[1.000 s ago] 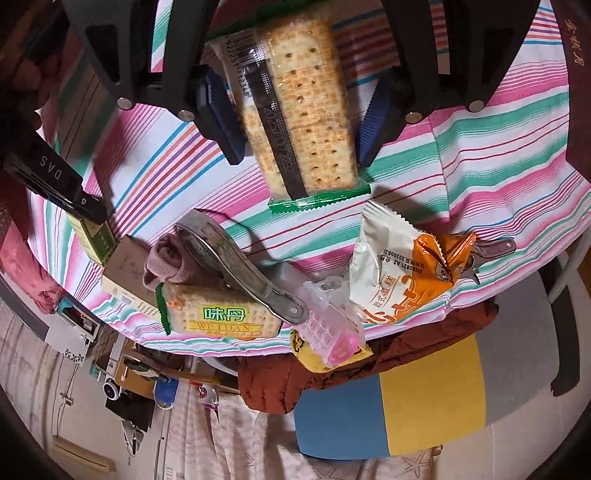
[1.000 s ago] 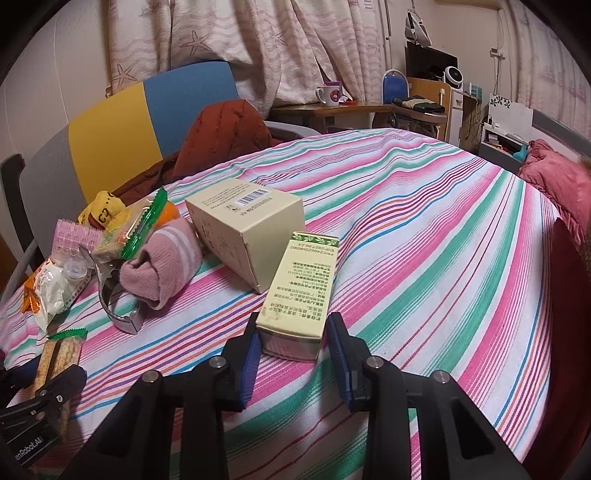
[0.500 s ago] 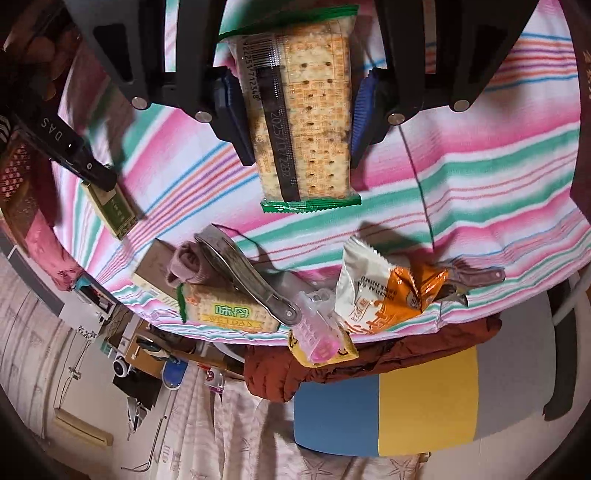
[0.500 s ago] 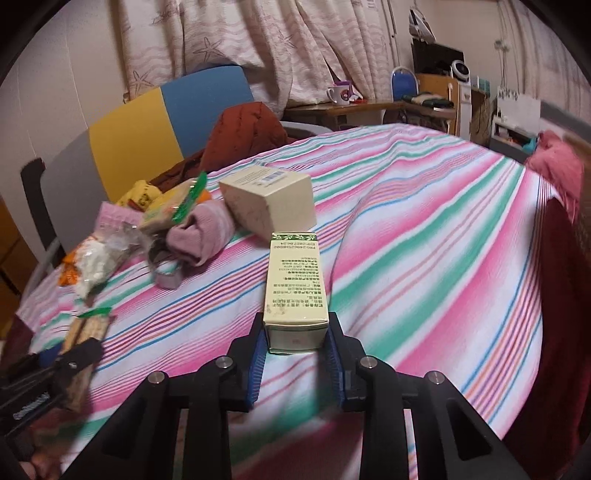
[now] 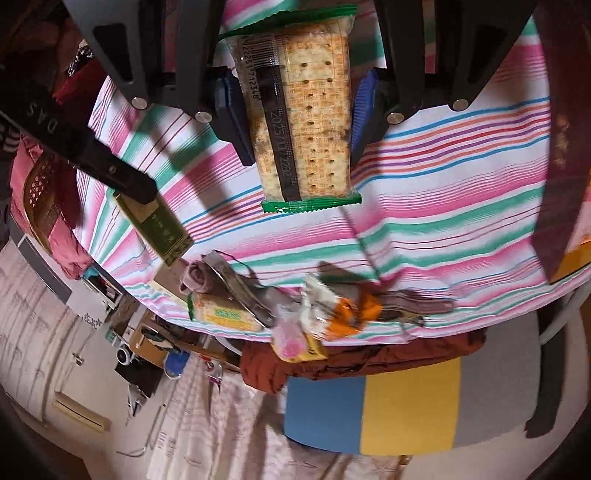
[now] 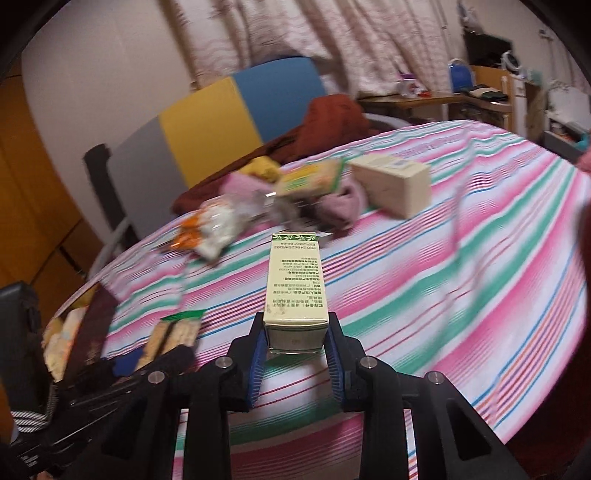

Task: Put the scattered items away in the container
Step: 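Lift the cracker pack and green box and carry both to the gold tray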

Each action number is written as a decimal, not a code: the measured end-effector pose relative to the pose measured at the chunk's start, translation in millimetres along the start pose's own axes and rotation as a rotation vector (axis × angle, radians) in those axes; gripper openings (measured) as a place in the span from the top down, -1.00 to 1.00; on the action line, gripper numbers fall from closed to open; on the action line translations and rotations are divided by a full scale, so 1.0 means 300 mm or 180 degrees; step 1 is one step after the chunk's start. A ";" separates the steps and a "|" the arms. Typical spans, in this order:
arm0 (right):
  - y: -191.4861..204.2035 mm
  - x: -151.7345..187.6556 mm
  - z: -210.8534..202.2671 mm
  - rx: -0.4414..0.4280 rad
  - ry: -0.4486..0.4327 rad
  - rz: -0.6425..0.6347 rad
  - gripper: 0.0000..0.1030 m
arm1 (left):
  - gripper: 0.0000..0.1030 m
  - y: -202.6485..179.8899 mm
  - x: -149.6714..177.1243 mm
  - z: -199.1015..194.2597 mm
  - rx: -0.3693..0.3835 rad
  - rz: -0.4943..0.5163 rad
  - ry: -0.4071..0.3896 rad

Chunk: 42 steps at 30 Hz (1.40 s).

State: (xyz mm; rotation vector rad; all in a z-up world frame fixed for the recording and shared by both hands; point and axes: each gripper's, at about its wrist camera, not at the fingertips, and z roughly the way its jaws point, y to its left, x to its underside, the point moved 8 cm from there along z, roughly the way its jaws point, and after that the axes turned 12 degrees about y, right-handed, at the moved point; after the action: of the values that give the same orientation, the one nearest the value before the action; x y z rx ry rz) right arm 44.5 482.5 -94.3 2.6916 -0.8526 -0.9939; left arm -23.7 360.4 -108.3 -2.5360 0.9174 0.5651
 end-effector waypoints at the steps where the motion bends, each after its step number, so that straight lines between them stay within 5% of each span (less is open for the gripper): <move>1: 0.034 0.011 0.001 -0.0063 0.0027 -0.0026 0.41 | 0.05 0.013 0.004 -0.022 0.0000 -0.0003 -0.0026; 16: 0.588 0.060 0.019 -0.0878 0.0290 -0.0581 0.41 | 0.05 0.384 0.042 -0.350 -0.0196 -0.0546 -0.0289; 27: 0.974 0.094 0.162 -0.1067 0.0622 -0.0925 0.41 | 0.05 0.776 0.007 -0.425 -0.0551 -0.0951 -0.0239; 38: 1.032 0.032 0.358 -0.0682 0.0714 -0.0761 0.40 | -0.06 0.952 -0.090 -0.291 -0.0499 -0.1239 0.0076; 42: 1.033 0.029 0.351 -0.0757 0.0706 -0.0785 0.12 | -0.16 0.965 -0.112 -0.273 -0.0372 -0.1348 0.0074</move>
State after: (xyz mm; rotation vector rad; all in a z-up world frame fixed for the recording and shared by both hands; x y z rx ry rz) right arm -159.7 227.0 -80.5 2.6740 -0.3441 -0.7620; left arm -221.1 132.1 -85.0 -2.7325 0.3394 0.4670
